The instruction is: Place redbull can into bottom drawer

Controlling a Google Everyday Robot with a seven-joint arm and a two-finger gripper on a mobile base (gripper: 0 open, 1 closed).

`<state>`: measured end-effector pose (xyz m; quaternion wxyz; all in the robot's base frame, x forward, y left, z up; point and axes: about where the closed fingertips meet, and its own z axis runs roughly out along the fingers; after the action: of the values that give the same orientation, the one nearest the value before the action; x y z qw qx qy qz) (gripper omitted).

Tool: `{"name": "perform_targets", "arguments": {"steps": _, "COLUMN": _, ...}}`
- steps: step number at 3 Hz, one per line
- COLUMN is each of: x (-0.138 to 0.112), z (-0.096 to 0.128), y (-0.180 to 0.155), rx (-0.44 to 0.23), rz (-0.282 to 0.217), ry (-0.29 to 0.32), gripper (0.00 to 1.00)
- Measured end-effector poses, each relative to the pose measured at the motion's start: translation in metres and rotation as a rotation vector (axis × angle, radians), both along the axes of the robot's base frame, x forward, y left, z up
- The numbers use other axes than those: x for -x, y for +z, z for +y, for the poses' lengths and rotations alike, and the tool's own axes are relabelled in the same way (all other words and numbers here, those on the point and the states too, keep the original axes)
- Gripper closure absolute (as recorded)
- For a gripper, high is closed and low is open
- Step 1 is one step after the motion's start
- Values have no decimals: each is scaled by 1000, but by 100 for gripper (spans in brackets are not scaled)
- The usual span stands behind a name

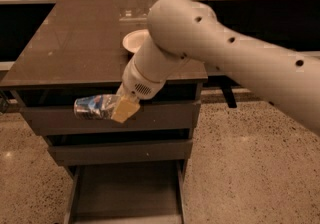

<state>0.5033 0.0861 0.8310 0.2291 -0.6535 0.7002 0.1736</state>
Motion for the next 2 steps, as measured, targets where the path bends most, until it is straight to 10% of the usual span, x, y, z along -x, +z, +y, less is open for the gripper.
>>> {"name": "perform_targets", "arguments": {"steps": 2, "x": 42, "z": -8, "y": -112, "rx": 100, "rz": 47, "ry": 42, "gripper": 100}}
